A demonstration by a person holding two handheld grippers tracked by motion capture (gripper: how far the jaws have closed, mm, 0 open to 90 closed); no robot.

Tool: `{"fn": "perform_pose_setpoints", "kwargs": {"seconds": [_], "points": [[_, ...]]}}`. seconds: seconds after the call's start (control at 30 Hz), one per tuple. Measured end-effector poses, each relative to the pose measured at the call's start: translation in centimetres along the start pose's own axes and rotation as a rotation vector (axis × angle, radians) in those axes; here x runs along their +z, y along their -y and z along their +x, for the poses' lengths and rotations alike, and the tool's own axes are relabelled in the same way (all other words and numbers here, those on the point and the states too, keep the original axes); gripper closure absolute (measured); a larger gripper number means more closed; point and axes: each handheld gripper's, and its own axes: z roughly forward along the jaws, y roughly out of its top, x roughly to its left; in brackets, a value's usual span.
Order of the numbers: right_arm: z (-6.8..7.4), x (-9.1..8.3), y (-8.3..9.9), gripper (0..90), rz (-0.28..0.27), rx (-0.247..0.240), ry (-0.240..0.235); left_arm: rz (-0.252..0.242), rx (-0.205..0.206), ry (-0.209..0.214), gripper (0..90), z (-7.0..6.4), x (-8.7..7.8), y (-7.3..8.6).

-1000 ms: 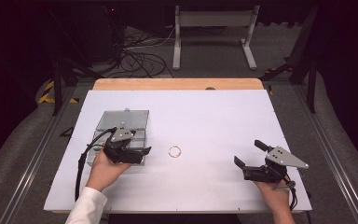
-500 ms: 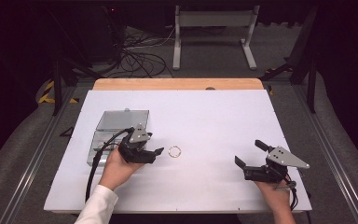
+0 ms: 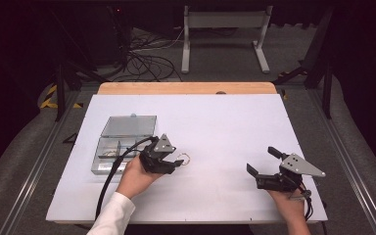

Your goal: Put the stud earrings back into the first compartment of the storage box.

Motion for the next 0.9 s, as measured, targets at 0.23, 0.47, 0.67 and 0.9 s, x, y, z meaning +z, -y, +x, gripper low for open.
{"fn": "perform_pose_setpoints", "kwargs": {"seconds": [0.23,0.47,0.67,0.9], "points": [[0.0,0.0,0.0,2.2,-0.001,-0.001,0.001,0.077,0.026,0.029,56.7,-0.3,1.3,-0.4],[0.0,-0.1,0.0,2.3,-0.003,0.002,-0.001,0.122,0.060,0.003,58.8,-0.9,2.4,-1.2],[0.0,-0.1,-0.1,2.3,-0.007,0.005,-0.002,0.166,0.073,-0.005,61.2,-0.9,3.5,-1.6],[-0.1,-0.1,0.0,2.3,-0.007,0.005,-0.004,0.220,0.073,-0.013,65.6,-0.9,4.6,-1.6]]}}
